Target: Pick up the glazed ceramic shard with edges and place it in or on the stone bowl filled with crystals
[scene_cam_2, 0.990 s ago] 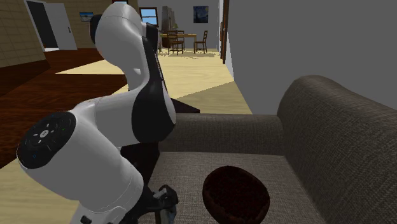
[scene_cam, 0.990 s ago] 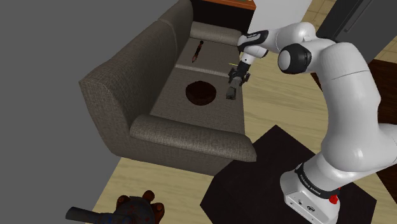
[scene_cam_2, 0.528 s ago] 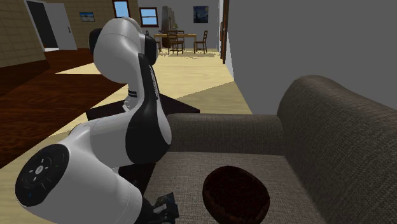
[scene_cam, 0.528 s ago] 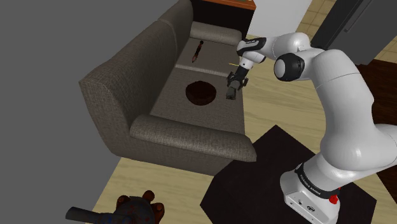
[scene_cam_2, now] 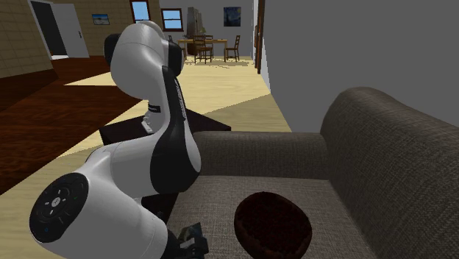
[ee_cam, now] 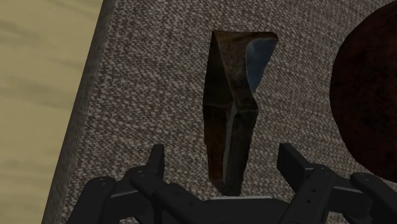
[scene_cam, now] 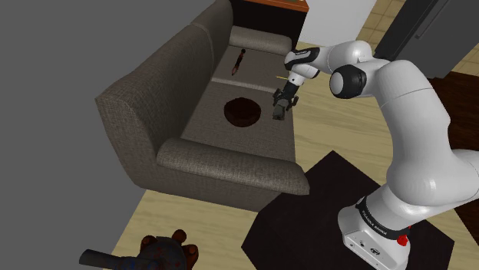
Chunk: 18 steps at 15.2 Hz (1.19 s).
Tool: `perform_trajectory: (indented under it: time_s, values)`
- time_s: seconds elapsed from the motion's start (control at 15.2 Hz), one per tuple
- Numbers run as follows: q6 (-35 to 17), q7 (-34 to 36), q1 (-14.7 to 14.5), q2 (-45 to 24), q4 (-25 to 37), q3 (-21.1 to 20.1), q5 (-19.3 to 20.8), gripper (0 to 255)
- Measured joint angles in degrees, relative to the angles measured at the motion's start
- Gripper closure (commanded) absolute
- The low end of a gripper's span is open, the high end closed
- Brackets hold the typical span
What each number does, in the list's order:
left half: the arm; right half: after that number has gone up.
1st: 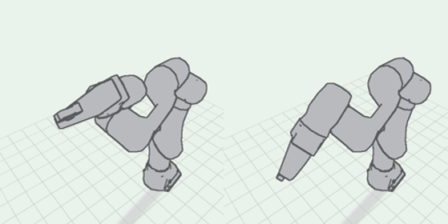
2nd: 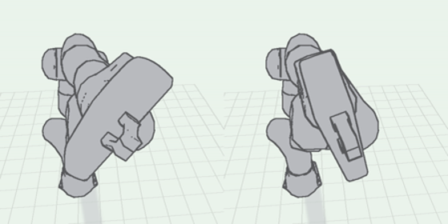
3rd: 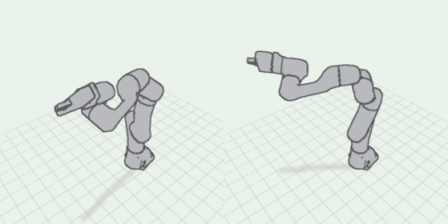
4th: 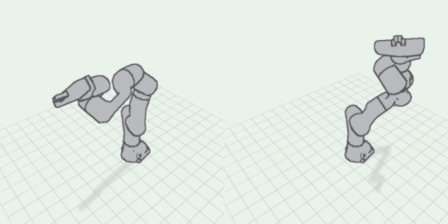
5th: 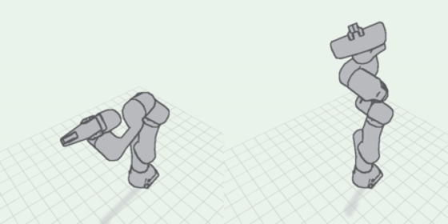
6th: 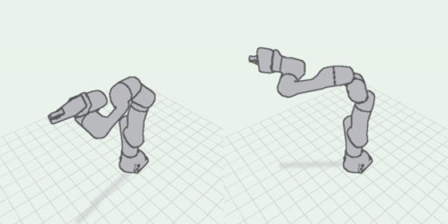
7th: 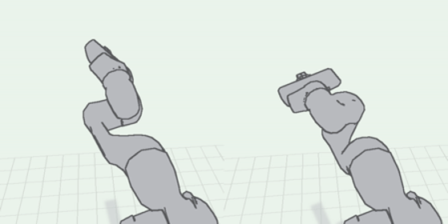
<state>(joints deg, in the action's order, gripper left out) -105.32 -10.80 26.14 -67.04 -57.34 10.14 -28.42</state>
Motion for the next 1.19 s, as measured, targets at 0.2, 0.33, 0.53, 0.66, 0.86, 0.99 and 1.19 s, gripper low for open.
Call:
perform_trajectory:
  time_s: [0.2,0.33,0.53,0.66,0.86,0.99,1.19]
  values:
    - [0.0,0.0,0.0,0.0,0.0,0.0,0.0,255]
    - [0.0,0.0,0.0,0.0,0.0,0.0,0.0,255]
    - [0.0,0.0,0.0,0.0,0.0,0.0,0.0,255]
    - [0.0,0.0,0.0,0.0,0.0,0.0,0.0,255]
    - [0.3,0.1,0.0,0.7,-0.3,0.1,0.1,255]
    - [0.9,0.3,-0.2,1.7,-0.8,0.2,0.1,255]
    - [1.5,0.4,-0.4,3.8,-2.2,0.4,0.3,255]
